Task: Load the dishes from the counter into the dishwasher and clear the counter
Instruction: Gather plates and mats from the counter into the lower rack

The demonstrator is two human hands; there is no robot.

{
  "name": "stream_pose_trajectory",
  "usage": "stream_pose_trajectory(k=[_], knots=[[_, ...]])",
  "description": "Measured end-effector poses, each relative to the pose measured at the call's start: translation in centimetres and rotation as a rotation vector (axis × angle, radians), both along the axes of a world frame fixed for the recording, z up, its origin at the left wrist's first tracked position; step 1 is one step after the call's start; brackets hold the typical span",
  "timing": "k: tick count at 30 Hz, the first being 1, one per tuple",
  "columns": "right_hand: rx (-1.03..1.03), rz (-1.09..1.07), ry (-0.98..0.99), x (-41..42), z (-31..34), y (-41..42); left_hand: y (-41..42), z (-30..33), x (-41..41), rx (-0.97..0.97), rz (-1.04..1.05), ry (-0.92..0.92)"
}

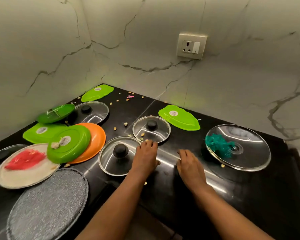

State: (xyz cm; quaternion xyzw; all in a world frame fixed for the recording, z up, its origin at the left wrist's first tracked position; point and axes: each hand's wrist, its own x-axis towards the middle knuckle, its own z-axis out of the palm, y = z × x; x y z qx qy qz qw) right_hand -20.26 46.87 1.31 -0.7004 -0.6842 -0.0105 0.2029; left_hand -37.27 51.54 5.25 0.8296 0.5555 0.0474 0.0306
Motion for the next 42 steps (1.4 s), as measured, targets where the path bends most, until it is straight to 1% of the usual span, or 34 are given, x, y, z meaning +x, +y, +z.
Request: stream_pose_trajectory(k=[4, 7, 10, 11, 14, 17, 21, 27, 29, 33, 35, 38, 40, 42], knots=[[-0.027, -0.004, -0.047, 1.0, 0.4, 3.5, 3.8, 0.1, 1.4, -0.03, 0.019, 0.089], [-0.049, -0.021, -0.098, 1.9, 0.9, 6.2, 6.7, 0.3, 2.3, -0.102, 0.044, 0.198], [-0.084, -0.025, -0.126, 2.8, 1.5, 8.9, 9.0, -0.1, 2.8, -0.202, 0.031, 0.261], [-0.092, -0.027, -0.128, 3.2, 1.6, 10.0, 9.5, -0.4, 2.8, -0.232, 0.024, 0.262], [-0.139, -0.039, -0.158, 4.2, 1.9, 13.3, 10.2, -1.1, 2.7, -0.32, 0.026, 0.181], [-0.209, -0.057, -0.18, 4.5, 2.1, 16.4, 10.8, -1.3, 2.4, -0.371, 0.029, 0.153], [-0.274, -0.083, -0.188, 4.9, 1.8, 19.9, 11.6, -1.4, 2.8, -0.387, 0.036, 0.202], [-0.471, -0.121, -0.069, 6.5, -0.2, 22.4, 12.7, -1.2, 3.3, -0.417, 0.019, 0.263], [-0.451, -0.116, -0.144, 6.9, -0.8, 22.4, 13.0, -1.4, 3.4, -0.404, 0.035, 0.261], [-0.329, -0.069, -0.378, 7.1, -0.9, 22.6, 13.6, -1.8, 3.6, -0.393, 0.043, 0.286], [-0.363, -0.012, -0.47, 7.0, -0.4, 23.0, 13.7, -1.8, 3.6, -0.402, 0.042, 0.293], [-0.482, 0.03, -0.555, 6.0, 0.5, 23.4, 13.6, -1.7, 3.6, -0.414, 0.05, 0.279], [-0.466, 0.047, -0.619, 5.1, 1.0, 23.4, 13.6, -1.7, 3.6, -0.411, 0.054, 0.273], [-0.396, 0.082, -0.647, 4.7, 1.5, 23.3, 13.5, -1.6, 3.5, -0.419, 0.05, 0.274]])
